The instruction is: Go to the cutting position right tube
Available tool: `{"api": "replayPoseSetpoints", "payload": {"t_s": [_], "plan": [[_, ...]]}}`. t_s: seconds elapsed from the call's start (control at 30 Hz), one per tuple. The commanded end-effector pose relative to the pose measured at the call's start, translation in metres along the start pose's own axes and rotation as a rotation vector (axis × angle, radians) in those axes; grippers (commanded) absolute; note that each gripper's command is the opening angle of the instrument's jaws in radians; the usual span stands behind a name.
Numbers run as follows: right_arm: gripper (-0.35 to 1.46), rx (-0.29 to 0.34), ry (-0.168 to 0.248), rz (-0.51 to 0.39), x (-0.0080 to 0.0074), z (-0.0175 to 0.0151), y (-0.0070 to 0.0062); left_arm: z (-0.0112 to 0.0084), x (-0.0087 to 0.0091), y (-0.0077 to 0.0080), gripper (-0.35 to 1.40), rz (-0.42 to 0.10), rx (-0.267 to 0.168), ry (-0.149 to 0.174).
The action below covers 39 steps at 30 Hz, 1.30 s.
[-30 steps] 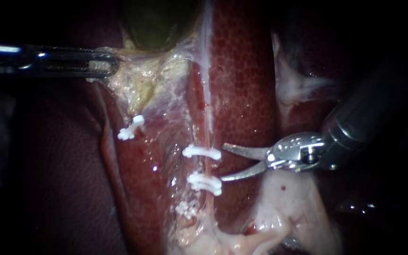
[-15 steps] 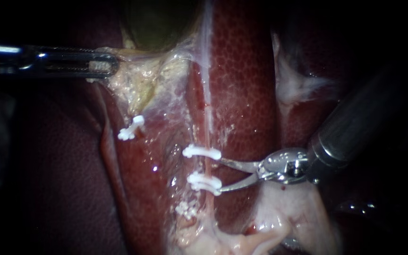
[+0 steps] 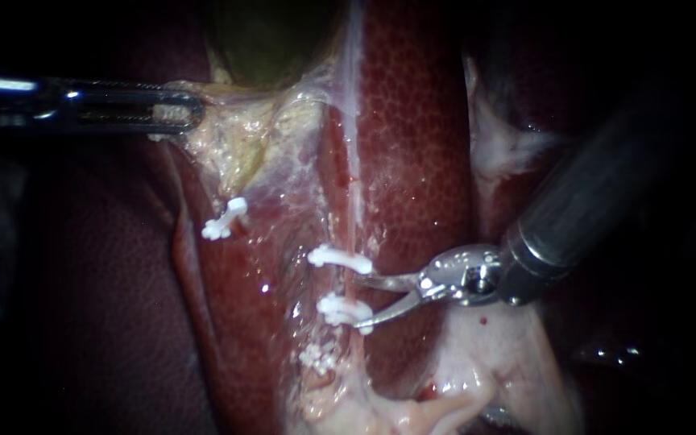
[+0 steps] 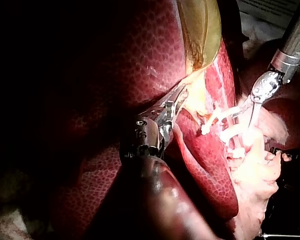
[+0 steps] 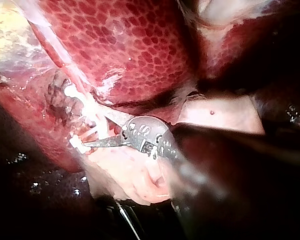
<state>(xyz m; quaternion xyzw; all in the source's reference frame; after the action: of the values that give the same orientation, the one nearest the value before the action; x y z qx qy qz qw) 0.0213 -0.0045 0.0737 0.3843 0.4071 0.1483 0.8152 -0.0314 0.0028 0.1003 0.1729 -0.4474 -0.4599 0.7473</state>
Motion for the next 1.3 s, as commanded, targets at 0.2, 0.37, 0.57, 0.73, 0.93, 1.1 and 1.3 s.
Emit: {"api": "replayPoseSetpoints", "payload": {"t_s": [0.2, 0.37, 0.57, 0.73, 0.93, 1.1, 1.3], "plan": [[1.28, 0.007, 0.013, 0.005, 0.0003, 0.0006, 0.0010, 0.0000, 0.0000, 0.0000, -0.35, 0.000, 0.000, 0.000], [1.28, 0.076, 0.041, 0.006, 0.0011, 0.0008, 0.0018, 0.0000, 0.0000, 0.0000, -0.35, 0.000, -0.001, 0.000], [1.28, 0.188, 0.036, 0.015, 0.0026, 0.0014, 0.0035, 0.0001, 0.0000, -0.0001, -0.35, 0.000, -0.001, 0.000], [1.26, 0.258, 0.010, 0.015, 0.0024, 0.0017, 0.0041, 0.0002, 0.0000, -0.0001, -0.35, 0.000, -0.001, -0.001], [1.26, 0.320, -0.032, 0.017, 0.0023, 0.0021, 0.0053, 0.0002, 0.0000, -0.0001, -0.35, 0.000, -0.002, -0.001], [1.24, 0.348, -0.062, 0.008, 0.0005, 0.0028, 0.0050, 0.0002, 0.0000, -0.0001, -0.35, 0.000, -0.002, -0.001], [1.23, 0.371, -0.071, -0.006, -0.0002, 0.0034, 0.0044, 0.0002, 0.0001, -0.0001, -0.35, 0.000, -0.002, -0.001]]}}
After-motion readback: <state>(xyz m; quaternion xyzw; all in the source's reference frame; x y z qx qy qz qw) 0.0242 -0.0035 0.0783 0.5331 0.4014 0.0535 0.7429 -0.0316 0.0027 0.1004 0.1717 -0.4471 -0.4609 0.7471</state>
